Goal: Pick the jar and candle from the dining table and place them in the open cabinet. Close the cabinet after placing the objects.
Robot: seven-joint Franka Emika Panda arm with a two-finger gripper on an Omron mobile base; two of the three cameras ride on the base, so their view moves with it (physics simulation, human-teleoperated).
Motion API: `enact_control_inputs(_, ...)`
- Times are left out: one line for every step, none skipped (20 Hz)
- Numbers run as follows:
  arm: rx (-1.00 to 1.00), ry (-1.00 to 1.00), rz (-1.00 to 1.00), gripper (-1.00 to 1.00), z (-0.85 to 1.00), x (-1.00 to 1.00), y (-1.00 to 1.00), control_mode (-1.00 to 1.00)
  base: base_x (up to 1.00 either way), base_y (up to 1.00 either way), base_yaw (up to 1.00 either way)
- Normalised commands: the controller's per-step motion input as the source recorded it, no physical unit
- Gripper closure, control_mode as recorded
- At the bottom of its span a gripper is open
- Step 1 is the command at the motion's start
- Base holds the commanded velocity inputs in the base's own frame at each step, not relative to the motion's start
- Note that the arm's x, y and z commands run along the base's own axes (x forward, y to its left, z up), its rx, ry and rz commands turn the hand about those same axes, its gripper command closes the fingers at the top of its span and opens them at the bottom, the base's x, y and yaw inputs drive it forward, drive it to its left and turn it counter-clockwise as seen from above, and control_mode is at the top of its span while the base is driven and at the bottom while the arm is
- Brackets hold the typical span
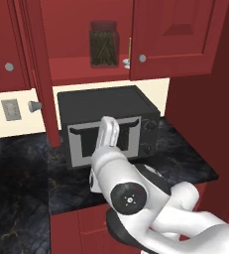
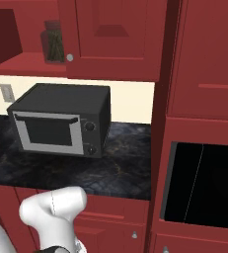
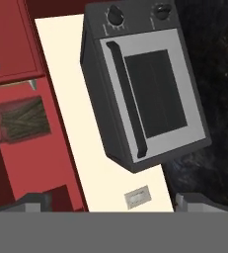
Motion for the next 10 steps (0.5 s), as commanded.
enact_control_inputs(-0.08, 0.0, 0.0, -1.0, -0.02, 0.0, 0.2, -1.0, 0.0, 0.0, 0.0)
enact_control_inputs(-0.1, 0.0, 0.0, -1.0, -0.08, 0.0, 0.21, -1.0, 0.0, 0.0, 0.0)
enact_control_inputs(-0.11, -0.03, 0.0, -1.0, -0.14, 0.0, 0.19, -1.0, 0.0, 0.0, 0.0)
enact_control_inputs(-0.11, -0.05, 0.0, -1.0, -0.16, 0.0, 0.15, -1.0, 0.0, 0.0, 0.0)
enact_control_inputs(-0.12, -0.07, 0.0, -1.0, -0.16, 0.0, 0.15, -1.0, 0.0, 0.0, 0.0)
enact_control_inputs(-0.12, -0.05, 0.0, -1.0, -0.12, 0.0, 0.17, -1.0, 0.0, 0.0, 0.0)
enact_control_inputs(-0.13, -0.05, 0.0, -1.0, -0.12, 0.0, 0.2, -1.0, 0.0, 0.0, 0.0)
enact_control_inputs(-0.12, -0.04, 0.0, -1.0, -0.09, 0.0, 0.19, -1.0, 0.0, 0.0, 0.0)
enact_control_inputs(-0.13, -0.04, -0.01, -1.0, -0.11, 0.0, 0.24, -1.0, 0.0, 0.0, 0.0)
enact_control_inputs(-0.13, -0.04, 0.0, -1.0, -0.12, 0.0, 0.24, -1.0, 0.0, 0.0, 0.0)
